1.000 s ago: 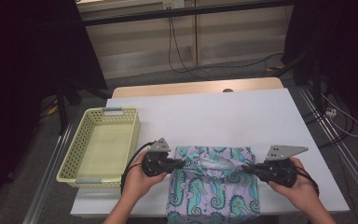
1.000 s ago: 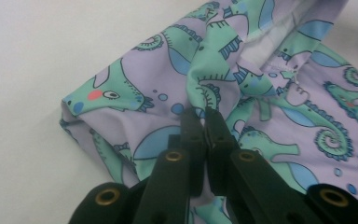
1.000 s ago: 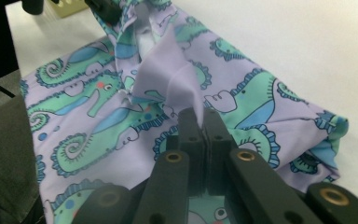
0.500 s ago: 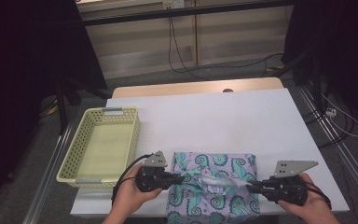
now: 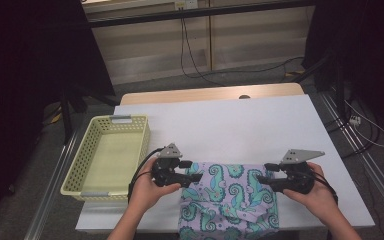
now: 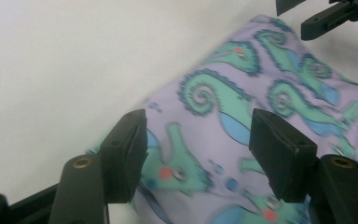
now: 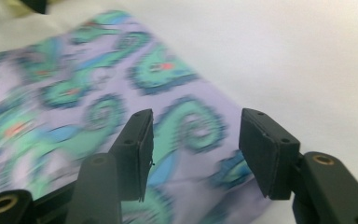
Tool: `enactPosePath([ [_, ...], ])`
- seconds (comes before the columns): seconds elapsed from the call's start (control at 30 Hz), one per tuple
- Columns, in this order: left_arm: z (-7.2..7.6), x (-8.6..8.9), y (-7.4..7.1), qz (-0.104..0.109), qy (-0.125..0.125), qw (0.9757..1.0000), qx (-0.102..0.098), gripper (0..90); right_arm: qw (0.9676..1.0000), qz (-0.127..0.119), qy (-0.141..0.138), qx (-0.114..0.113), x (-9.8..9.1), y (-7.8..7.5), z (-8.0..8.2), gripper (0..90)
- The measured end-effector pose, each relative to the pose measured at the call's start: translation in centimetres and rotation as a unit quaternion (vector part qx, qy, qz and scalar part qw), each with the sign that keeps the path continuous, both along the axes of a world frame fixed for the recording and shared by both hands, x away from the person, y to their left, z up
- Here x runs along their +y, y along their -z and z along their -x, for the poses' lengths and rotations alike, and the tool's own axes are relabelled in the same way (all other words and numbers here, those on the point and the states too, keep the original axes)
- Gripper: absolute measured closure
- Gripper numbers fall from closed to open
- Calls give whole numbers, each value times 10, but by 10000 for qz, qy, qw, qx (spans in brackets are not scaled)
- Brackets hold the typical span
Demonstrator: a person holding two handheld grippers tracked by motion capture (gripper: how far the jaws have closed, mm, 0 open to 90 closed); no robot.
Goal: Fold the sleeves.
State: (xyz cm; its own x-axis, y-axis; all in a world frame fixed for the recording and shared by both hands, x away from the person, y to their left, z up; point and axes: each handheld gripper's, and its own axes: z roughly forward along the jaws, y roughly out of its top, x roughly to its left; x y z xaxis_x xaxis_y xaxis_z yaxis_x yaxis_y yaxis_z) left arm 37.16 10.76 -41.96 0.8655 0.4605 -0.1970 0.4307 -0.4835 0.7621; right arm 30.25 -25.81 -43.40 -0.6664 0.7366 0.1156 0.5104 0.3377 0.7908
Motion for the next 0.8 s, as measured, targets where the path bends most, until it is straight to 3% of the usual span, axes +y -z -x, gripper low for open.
enactPosePath([
  [0.23, -29, -7, 13, -129, -250, 9996, 44, 349, 9982, 207, 547, -87, -3, 6, -29, 459],
  [0.37, -40, -1, 25, -239, -540, 9983, -6, 330, 9963, 288, 802, 98, -9, 17, -31, 464],
  [0.47, -42, -1, 36, -459, -533, 9975, -20, 326, 9951, 376, 868, 271, -10, 24, -29, 469],
  [0.53, -41, -1, 40, -553, -579, 9968, -30, 328, 9950, 500, 837, 198, -9, 26, -27, 471],
  [0.6, -41, 0, 43, -523, -541, 9972, -21, 328, 9948, 563, 823, 192, -10, 27, -25, 482],
  [0.8, -36, 2, 45, -507, -511, 9973, -116, 337, 9939, 422, 949, 369, -9, 30, -22, 517],
])
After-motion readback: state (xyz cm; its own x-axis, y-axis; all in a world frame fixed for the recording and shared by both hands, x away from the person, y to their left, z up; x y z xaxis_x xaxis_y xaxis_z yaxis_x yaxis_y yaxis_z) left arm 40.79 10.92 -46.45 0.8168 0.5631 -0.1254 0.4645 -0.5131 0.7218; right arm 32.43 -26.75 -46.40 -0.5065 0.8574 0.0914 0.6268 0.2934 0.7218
